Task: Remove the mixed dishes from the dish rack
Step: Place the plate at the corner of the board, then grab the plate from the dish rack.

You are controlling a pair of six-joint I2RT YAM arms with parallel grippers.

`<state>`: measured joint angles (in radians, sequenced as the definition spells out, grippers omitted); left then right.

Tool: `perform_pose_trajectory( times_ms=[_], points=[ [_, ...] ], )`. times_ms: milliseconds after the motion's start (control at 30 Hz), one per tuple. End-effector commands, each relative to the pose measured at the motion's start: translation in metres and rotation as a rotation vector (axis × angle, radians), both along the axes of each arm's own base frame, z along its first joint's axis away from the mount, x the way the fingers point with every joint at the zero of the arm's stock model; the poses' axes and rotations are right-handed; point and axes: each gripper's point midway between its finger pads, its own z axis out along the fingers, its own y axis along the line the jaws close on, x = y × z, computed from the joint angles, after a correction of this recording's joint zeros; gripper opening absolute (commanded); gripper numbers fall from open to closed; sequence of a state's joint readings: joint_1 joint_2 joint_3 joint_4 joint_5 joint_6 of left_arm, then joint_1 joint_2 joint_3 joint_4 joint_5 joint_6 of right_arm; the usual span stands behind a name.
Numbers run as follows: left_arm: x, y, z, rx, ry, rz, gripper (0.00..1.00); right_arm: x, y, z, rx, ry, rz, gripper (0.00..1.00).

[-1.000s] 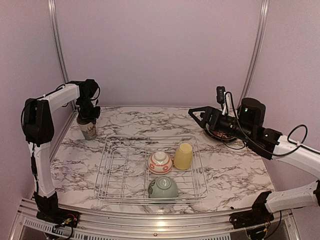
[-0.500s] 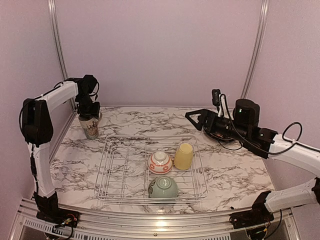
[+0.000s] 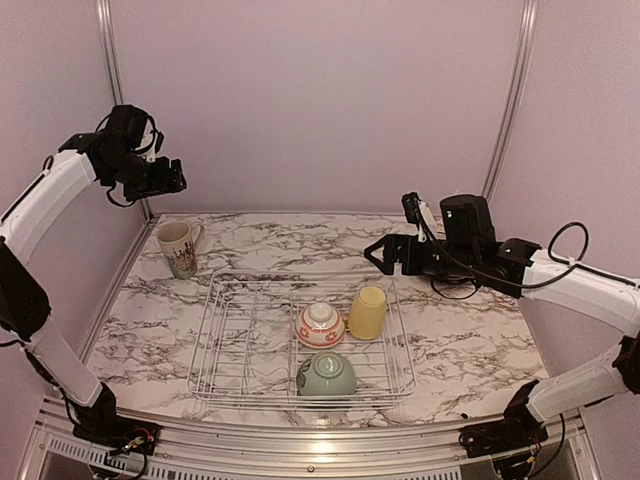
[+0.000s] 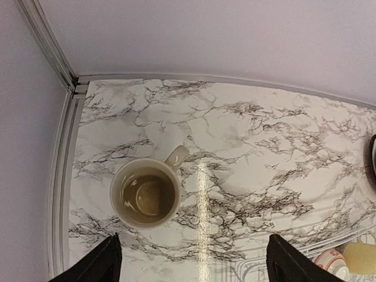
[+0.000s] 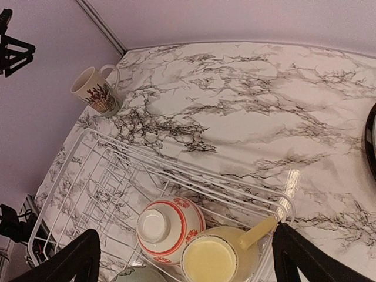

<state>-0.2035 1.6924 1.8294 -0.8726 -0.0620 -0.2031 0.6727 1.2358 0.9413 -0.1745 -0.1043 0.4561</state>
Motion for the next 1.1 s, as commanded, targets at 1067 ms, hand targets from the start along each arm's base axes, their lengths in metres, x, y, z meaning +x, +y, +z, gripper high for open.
perform_pose_trajectory(
  times_ms=[1067],
  points=[
    [-0.141, -0.120, 0.023, -0.701, -0.304, -0.209, 0.99, -0.008, 0.013, -0.078, -0.401, 0.271, -0.163, 0.98]
  ],
)
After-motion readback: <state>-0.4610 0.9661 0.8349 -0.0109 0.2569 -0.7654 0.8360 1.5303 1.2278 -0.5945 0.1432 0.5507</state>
